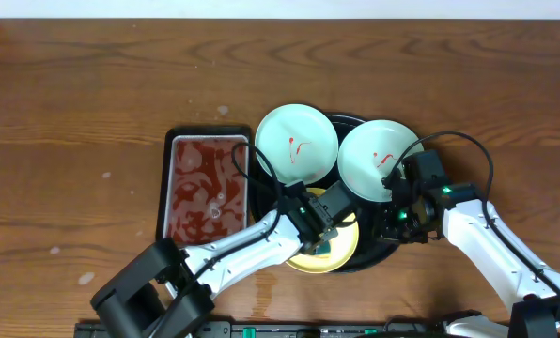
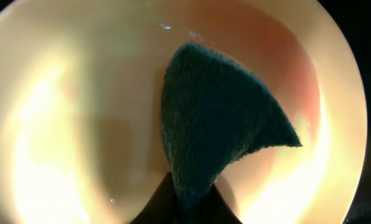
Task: Clean dirty plates on tray and stack at the side
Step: 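Scrub the yellow plate surface with the sponge in the left gripper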
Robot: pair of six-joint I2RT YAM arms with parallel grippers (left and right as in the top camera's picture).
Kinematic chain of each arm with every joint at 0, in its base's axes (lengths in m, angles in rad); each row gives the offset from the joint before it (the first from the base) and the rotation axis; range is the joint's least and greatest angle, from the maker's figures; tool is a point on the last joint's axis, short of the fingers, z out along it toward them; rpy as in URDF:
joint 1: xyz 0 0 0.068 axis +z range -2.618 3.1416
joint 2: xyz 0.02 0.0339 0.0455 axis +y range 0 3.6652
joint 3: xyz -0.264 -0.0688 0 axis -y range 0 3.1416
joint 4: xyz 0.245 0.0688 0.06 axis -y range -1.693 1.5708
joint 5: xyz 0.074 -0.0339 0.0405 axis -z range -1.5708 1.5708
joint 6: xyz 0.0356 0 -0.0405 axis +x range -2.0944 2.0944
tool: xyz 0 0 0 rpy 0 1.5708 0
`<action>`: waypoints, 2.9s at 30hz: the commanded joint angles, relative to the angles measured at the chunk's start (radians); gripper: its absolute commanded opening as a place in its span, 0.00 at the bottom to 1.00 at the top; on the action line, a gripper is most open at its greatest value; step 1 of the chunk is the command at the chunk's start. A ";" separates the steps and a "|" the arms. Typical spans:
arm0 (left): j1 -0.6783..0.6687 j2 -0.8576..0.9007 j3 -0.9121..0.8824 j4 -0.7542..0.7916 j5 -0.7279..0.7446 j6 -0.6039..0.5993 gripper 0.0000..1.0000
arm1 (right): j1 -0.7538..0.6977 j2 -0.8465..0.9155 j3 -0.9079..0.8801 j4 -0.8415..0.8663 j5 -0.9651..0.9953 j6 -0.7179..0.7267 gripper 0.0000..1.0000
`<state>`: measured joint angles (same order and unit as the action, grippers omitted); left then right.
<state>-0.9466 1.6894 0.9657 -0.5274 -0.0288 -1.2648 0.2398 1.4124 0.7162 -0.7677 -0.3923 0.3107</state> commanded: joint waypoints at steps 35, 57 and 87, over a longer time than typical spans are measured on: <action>0.010 -0.030 -0.031 -0.021 -0.032 0.040 0.08 | 0.148 0.150 -0.010 0.210 -0.008 0.078 0.18; 0.011 -0.031 -0.031 -0.087 -0.068 0.047 0.07 | 0.152 0.153 -0.010 0.166 0.079 0.109 0.01; 0.030 0.002 -0.032 0.168 0.134 0.074 0.07 | 0.152 0.153 -0.010 0.165 0.077 0.109 0.01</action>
<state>-0.9077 1.6669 0.9386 -0.3622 0.0834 -1.1793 0.3866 1.5574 0.7132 -0.5911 -0.3656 0.4133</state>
